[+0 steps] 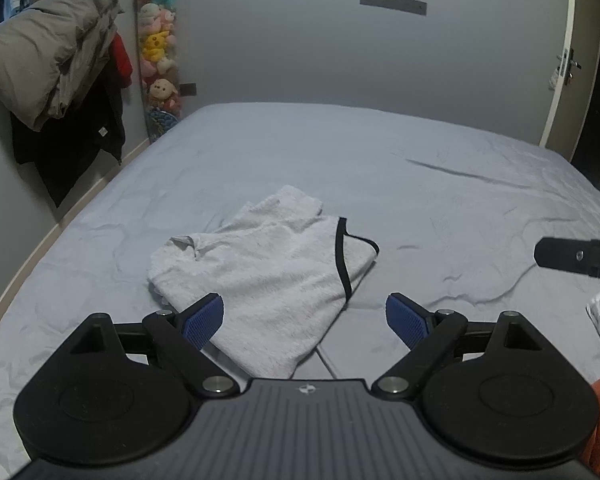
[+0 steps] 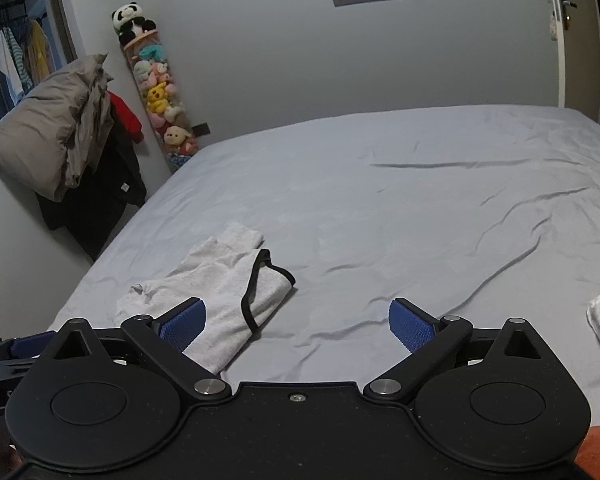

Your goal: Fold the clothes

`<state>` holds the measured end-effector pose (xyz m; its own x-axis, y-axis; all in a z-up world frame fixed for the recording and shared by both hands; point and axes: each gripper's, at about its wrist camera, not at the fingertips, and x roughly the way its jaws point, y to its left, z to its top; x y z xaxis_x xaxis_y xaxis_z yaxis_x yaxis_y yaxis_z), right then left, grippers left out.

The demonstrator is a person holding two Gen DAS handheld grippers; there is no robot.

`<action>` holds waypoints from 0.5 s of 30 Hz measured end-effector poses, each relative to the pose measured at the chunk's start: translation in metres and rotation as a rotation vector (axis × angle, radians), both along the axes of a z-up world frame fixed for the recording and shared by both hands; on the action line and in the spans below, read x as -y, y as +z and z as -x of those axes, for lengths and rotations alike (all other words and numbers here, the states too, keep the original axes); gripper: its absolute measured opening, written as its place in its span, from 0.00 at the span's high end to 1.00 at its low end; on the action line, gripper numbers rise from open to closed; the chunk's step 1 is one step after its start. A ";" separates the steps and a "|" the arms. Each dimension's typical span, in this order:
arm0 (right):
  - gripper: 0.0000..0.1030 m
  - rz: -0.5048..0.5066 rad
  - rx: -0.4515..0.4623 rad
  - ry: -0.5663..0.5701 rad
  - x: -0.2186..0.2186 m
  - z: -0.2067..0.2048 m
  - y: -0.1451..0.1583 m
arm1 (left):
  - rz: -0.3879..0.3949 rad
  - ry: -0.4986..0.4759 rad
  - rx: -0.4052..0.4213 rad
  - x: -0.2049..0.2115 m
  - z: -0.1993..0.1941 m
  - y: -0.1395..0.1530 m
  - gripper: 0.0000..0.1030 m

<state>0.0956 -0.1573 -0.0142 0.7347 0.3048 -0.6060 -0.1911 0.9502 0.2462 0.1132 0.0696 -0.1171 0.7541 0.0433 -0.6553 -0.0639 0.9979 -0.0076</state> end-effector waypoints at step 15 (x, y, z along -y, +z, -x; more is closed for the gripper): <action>0.05 0.035 -0.021 0.013 -0.009 0.004 -0.017 | -0.030 0.073 0.019 0.015 0.006 -0.008 0.14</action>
